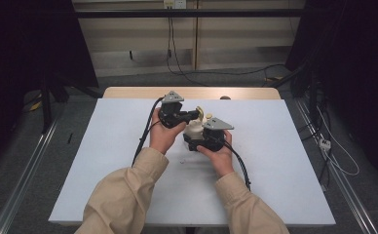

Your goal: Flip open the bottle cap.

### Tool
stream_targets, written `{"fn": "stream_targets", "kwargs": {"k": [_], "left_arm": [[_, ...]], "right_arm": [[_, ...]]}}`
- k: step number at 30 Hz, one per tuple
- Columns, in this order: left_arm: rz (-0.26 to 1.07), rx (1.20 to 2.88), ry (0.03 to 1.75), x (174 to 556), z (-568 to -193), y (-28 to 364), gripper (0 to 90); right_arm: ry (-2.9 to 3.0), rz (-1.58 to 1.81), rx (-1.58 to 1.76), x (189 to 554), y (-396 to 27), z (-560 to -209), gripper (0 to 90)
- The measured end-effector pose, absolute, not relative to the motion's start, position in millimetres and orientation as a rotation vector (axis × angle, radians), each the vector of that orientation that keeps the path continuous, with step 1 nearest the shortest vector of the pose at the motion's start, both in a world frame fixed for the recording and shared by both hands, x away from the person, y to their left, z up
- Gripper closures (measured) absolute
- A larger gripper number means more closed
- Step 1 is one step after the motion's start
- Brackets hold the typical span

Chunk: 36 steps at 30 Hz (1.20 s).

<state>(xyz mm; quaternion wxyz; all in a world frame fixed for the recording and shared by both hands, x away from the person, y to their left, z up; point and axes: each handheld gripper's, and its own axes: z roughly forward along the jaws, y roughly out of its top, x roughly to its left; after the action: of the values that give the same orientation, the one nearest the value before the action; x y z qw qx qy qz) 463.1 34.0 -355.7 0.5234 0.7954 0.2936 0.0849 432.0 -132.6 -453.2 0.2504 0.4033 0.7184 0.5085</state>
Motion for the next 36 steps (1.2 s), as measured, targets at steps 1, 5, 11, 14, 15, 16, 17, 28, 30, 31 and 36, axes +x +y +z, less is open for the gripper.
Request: {"fn": "stream_targets", "kwargs": {"k": [1, 5, 11, 14, 15, 16, 17, 28, 30, 31, 36], "left_arm": [[0.205, 1.906, 0.705, 463.0, -355.7, 33.5, 90.0], [0.205, 1.907, 0.701, 463.2, -355.5, 32.3, 90.0], [0.206, 1.907, 0.701, 463.2, -355.6, 30.8, 90.0], [0.209, 1.908, 0.702, 463.2, -355.6, 30.8, 90.0], [0.208, 1.903, 0.703, 463.1, -355.5, 30.6, 90.0], [0.21, 1.906, 0.701, 463.3, -355.5, 30.6, 90.0], [0.209, 1.908, 0.703, 463.4, -355.6, 30.4, 90.0], [0.206, 1.901, 0.7, 465.2, -357.3, 29.7, 90.0], [0.199, 1.89, 0.7, 465.8, -356.9, 30.3, 90.0], [0.2, 1.888, 0.699, 466.0, -356.8, 30.5, 90.0], [0.203, 1.891, 0.7, 465.6, -355.7, 31.7, 85.1]], "right_arm": [[1.955, 1.384, 1.098, 432.0, -132.6, -453.2, 5.0], [1.955, 1.383, 1.099, 431.9, -132.6, -453.1, 5.0], [1.955, 1.382, 1.097, 431.8, -132.6, -453.1, 5.0], [1.955, 1.382, 1.096, 431.7, -132.6, -453.1, 5.0], [1.954, 1.382, 1.095, 431.8, -132.5, -453.1, 5.0], [1.954, 1.382, 1.095, 431.8, -132.5, -453.1, 5.0], [1.954, 1.382, 1.095, 431.7, -132.5, -453.1, 5.0], [1.954, 1.379, 1.1, 431.6, -132.3, -452.8, 4.9], [1.955, 1.375, 1.101, 431.4, -132.3, -452.5, 4.8], [1.956, 1.374, 1.102, 431.3, -132.5, -452.3, 4.8], [1.954, 1.373, 1.117, 430.5, -132.5, -451.7, 4.5]]}}
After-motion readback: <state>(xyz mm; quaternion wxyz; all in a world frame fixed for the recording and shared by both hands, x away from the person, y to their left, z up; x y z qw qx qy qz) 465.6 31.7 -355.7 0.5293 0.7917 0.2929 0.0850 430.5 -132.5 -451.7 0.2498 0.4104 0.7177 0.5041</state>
